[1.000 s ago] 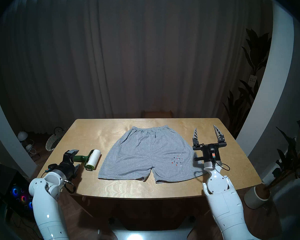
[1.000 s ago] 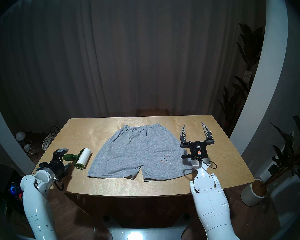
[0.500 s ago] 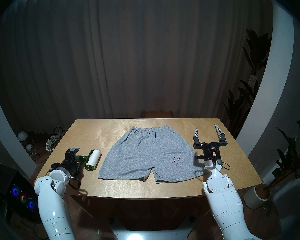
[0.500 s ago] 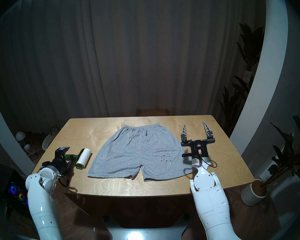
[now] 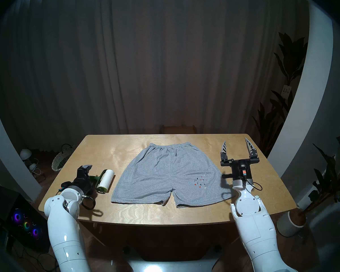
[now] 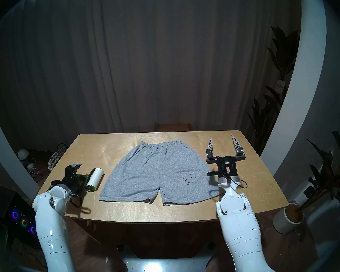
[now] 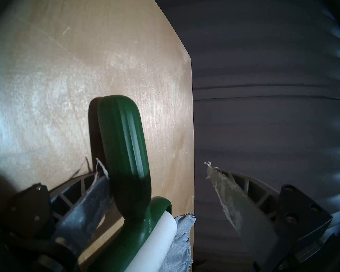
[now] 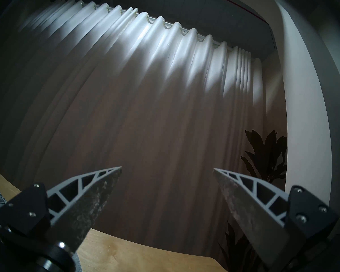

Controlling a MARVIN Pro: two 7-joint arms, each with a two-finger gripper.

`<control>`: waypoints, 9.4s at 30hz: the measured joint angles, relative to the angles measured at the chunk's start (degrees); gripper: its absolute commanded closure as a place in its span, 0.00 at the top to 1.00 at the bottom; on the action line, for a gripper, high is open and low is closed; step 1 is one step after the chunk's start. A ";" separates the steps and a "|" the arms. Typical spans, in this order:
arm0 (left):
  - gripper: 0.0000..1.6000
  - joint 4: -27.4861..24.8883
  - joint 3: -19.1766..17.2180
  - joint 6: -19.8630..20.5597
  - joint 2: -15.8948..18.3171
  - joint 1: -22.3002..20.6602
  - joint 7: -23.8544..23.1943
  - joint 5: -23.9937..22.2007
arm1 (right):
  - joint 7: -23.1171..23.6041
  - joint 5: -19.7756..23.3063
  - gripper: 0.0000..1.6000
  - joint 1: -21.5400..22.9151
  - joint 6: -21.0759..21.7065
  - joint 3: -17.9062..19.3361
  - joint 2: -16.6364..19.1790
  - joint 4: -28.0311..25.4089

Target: Remove lint and debris from pants with a lint roller

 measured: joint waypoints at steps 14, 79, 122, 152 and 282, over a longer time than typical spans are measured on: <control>1.00 2.23 1.23 -1.80 0.48 -0.71 -3.05 1.13 | 0.32 -0.54 1.00 0.64 0.00 -0.06 0.81 0.00; 0.00 -20.52 18.77 -11.75 -1.22 8.08 -18.56 19.09 | 6.99 3.78 1.00 7.35 2.15 1.11 6.84 11.41; 0.00 -22.04 47.29 -20.51 2.24 7.36 -1.96 32.45 | 38.85 22.80 1.00 1.30 27.70 4.71 13.71 0.73; 0.00 -8.67 68.17 -37.01 4.40 -2.79 9.57 37.08 | 58.29 35.18 1.00 -0.84 50.68 10.24 20.01 -2.65; 0.00 27.51 102.69 -40.58 -7.19 -30.07 41.13 51.40 | 53.49 20.37 1.00 6.99 31.24 -0.92 19.75 14.01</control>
